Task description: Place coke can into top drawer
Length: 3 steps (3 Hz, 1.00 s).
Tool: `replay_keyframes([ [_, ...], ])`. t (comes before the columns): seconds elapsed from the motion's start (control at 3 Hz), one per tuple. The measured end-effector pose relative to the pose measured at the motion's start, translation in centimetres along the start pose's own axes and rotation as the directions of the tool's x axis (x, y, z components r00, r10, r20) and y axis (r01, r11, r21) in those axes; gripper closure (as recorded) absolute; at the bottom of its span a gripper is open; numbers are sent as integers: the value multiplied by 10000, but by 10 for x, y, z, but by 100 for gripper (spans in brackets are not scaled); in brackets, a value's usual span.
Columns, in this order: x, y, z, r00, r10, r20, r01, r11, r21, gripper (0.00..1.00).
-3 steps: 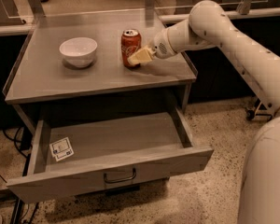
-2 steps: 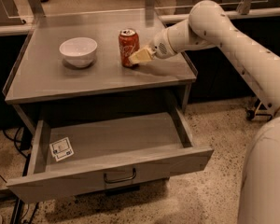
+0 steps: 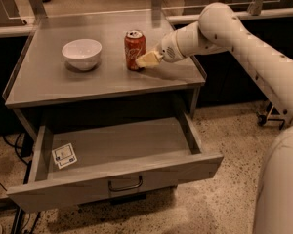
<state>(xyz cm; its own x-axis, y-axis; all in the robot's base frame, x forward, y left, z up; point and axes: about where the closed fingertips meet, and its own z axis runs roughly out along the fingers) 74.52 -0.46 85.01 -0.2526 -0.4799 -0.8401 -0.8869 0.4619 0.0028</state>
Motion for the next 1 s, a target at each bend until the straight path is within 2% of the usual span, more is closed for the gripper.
replay_keyframes([
  [0.67, 0, 8, -32, 9992, 57, 385, -75, 9988, 477, 100],
  [1.0, -4, 17, -50, 9990, -106, 427, 79, 9980, 621, 100],
])
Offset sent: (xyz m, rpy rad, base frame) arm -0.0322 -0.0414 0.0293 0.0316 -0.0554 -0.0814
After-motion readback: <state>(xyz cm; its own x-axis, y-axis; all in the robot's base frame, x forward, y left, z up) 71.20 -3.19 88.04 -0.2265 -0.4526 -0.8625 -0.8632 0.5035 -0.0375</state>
